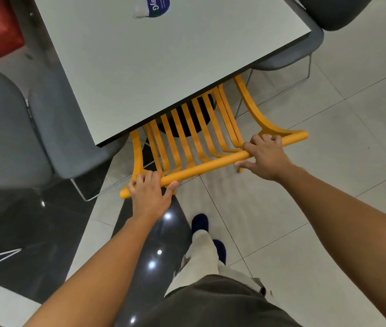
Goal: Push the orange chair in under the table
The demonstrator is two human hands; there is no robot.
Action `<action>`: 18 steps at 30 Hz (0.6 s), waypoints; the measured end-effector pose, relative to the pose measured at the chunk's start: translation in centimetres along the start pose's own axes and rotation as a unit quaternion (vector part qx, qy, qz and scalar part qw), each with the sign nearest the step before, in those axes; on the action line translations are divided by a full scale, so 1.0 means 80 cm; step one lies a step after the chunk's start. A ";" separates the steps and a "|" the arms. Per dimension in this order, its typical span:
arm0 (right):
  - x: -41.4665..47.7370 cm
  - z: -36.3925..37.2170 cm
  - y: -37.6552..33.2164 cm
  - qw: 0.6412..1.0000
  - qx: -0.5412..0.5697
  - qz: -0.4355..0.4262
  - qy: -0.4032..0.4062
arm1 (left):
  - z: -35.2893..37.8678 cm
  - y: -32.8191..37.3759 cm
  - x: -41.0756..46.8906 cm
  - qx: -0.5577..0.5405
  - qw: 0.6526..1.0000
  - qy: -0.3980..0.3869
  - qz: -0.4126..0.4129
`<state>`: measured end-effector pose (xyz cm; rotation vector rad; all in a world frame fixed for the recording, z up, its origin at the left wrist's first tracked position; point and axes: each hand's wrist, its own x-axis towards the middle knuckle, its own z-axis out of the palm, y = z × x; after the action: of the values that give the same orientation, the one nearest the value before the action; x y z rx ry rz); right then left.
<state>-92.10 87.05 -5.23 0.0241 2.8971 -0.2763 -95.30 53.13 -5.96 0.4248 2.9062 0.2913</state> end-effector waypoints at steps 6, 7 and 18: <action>0.003 -0.002 -0.006 0.999 -0.037 0.021 -0.022 | -0.006 0.016 -0.002 0.066 0.997 -0.004 0.030; 0.002 -0.003 -0.007 0.998 -0.044 0.022 -0.024 | -0.005 0.026 -0.001 0.071 0.997 -0.008 0.036; -0.003 -0.003 -0.010 0.993 -0.106 -0.027 -0.034 | -0.005 0.075 0.006 0.114 0.993 -0.037 -0.021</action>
<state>-91.93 86.35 -4.79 -0.0968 2.8458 0.0219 -94.27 58.84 -4.33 0.3976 2.8797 -0.0622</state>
